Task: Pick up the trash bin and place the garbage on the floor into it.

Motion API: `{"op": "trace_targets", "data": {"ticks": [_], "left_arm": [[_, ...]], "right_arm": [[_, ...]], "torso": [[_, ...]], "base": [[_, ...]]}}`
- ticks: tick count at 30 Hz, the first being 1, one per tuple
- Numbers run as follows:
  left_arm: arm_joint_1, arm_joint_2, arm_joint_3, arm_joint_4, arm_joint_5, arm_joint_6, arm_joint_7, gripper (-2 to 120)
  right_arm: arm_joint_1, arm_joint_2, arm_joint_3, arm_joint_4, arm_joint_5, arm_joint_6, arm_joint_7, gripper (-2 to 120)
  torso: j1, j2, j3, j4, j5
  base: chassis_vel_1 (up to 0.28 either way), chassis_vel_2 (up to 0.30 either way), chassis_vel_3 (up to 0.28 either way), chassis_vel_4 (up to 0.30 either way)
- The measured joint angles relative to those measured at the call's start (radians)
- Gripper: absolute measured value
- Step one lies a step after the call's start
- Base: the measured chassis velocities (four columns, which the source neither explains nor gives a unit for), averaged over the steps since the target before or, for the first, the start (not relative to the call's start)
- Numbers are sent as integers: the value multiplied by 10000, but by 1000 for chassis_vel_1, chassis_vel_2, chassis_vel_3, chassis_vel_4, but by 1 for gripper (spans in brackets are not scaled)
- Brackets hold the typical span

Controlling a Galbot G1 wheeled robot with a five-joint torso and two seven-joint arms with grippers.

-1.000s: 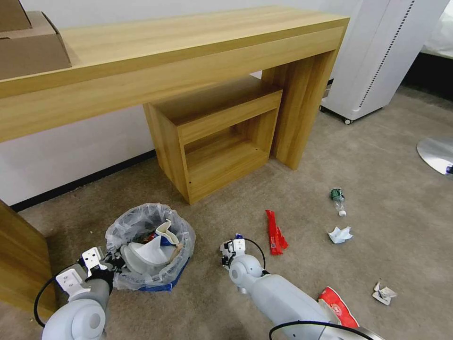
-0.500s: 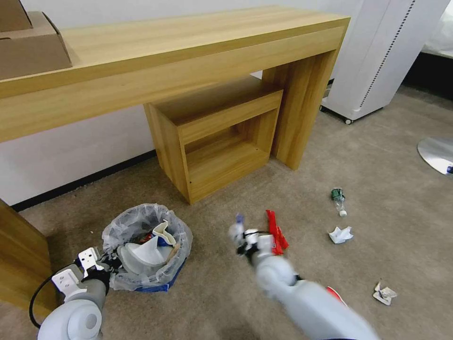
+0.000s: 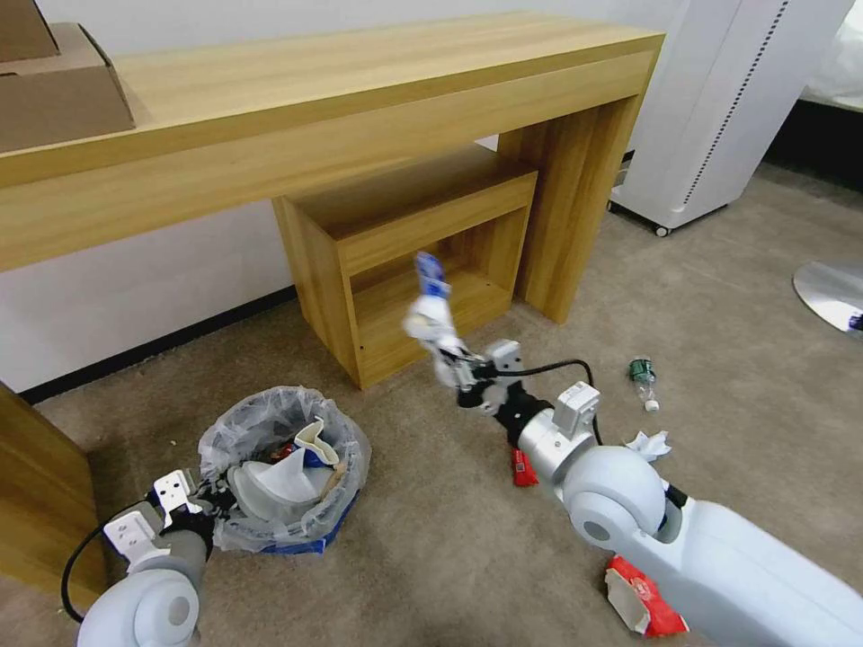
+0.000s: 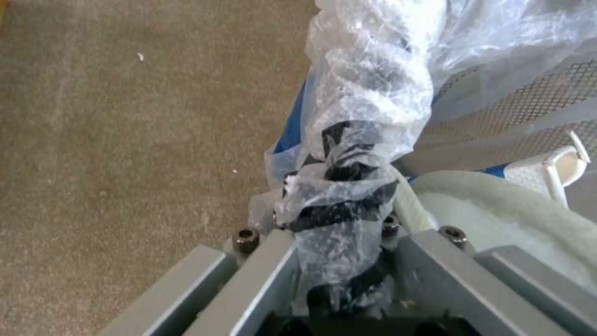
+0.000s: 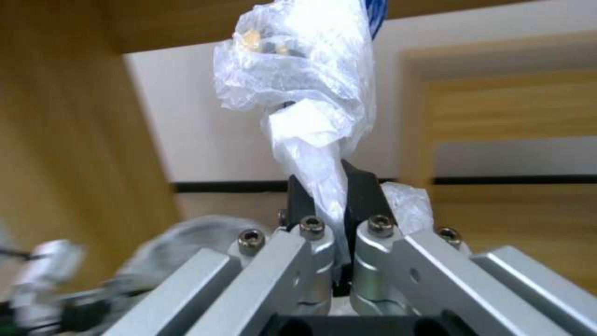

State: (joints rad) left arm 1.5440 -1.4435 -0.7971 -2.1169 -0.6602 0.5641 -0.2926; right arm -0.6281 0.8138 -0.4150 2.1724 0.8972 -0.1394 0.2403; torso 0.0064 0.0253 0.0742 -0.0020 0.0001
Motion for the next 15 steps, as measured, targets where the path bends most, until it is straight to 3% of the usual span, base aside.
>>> {"op": "trace_targets", "data": {"ticks": [5, 9, 15], "left_arm": [[36, -101, 43, -90, 99, 9, 0, 0], [94, -233, 74, -205, 236, 8, 9, 0], [133, -312, 79, -288, 315, 9, 21, 0]], "right_arm": [[682, 421, -1044, -154, 544, -453, 398, 0], [1578, 1194, -2464, -942, 1351, -1263, 1327, 0], [2483, 1730, -3720, -1852, 1539, -1391, 1634, 0]], "torso": [[0, 1, 0, 0, -1], [0, 0, 0, 0, -1], [0, 0, 0, -1, -2]], "base": [[0, 0, 0, 0], [0, 0, 0, 0], [0, 0, 0, 0]]}}
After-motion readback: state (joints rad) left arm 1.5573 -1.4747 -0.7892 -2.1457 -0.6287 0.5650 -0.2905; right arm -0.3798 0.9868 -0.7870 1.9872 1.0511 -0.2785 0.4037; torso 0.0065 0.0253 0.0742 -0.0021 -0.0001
